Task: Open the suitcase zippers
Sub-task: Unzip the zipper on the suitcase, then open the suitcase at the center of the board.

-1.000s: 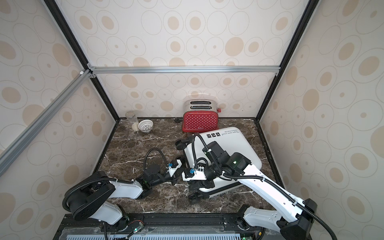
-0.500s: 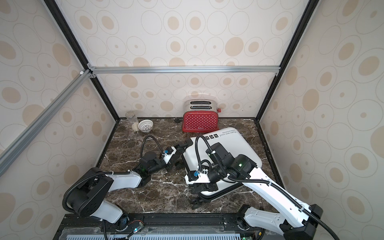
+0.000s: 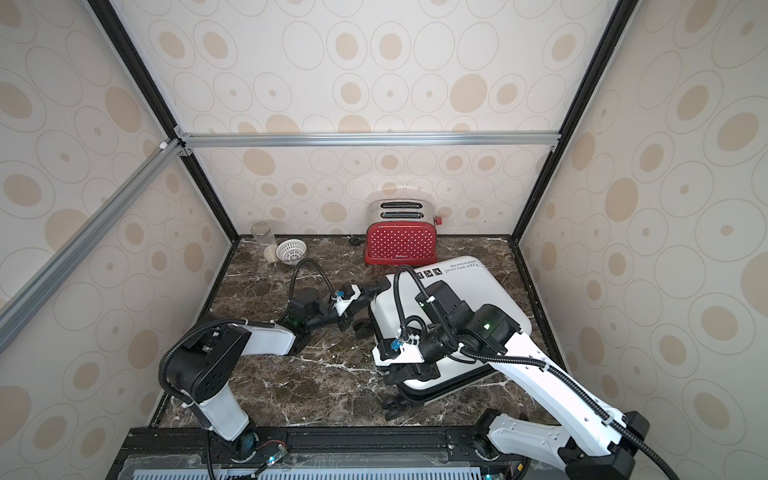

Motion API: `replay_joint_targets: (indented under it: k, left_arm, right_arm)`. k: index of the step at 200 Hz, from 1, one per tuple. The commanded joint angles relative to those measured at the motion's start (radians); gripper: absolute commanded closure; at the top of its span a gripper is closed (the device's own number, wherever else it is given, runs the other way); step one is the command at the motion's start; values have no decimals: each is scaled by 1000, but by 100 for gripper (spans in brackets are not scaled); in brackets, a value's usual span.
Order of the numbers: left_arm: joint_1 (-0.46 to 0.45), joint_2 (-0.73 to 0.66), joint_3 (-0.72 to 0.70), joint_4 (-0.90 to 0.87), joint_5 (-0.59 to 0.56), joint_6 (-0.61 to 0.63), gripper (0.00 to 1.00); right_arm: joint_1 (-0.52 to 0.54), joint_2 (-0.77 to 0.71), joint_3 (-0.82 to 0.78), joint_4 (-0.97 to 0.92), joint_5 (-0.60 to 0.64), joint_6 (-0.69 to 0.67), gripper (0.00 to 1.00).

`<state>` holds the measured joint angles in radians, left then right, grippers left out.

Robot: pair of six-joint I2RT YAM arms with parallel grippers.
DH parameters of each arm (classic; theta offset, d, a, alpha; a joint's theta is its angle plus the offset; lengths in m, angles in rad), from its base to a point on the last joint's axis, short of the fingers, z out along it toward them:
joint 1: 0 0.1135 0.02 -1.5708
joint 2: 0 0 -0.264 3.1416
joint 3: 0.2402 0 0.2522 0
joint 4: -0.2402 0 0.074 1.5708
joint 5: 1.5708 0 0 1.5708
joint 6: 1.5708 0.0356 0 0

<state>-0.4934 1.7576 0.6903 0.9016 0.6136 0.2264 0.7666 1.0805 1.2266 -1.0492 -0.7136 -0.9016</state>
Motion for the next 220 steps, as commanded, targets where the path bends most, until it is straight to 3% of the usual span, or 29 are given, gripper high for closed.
replay_joint_targets:
  k: [1,16,33,52,86,117,143,163,173,182,220]
  left_arm:
    - [27,27,71,81,4,49,100]
    - [27,16,51,108,-20,31,100]
    - [33,-19,10,125,-56,9,67]
    - [48,-86,-52,147,-81,-52,51]
    - [34,-279,-181,128,-106,-108,41]
    - [-98,-497,-289,28,-235,118,33]
    - [-177,-609,-340,13,-324,232,28]
    - [-235,-623,-336,-4,-394,308,25]
    - [-253,-613,-337,15,-415,324,17]
    - [-268,-596,-339,53,-428,328,2]
    - [-309,-473,-322,217,-449,332,4]
  right_arm:
    - [14,-20,42,-26,-142,8,100]
    - [13,-30,29,22,-82,40,100]
    - [3,-40,24,78,-30,72,100]
    - [-8,-30,40,128,-32,104,100]
    - [-19,68,151,154,-84,105,100]
    - [-58,203,294,145,-170,126,100]
    - [-106,289,389,151,-257,175,100]
    - [-135,329,424,226,-327,269,100]
    - [-137,344,432,259,-342,296,100]
    - [-136,357,444,273,-361,311,100]
    - [-138,403,495,271,-404,338,100]
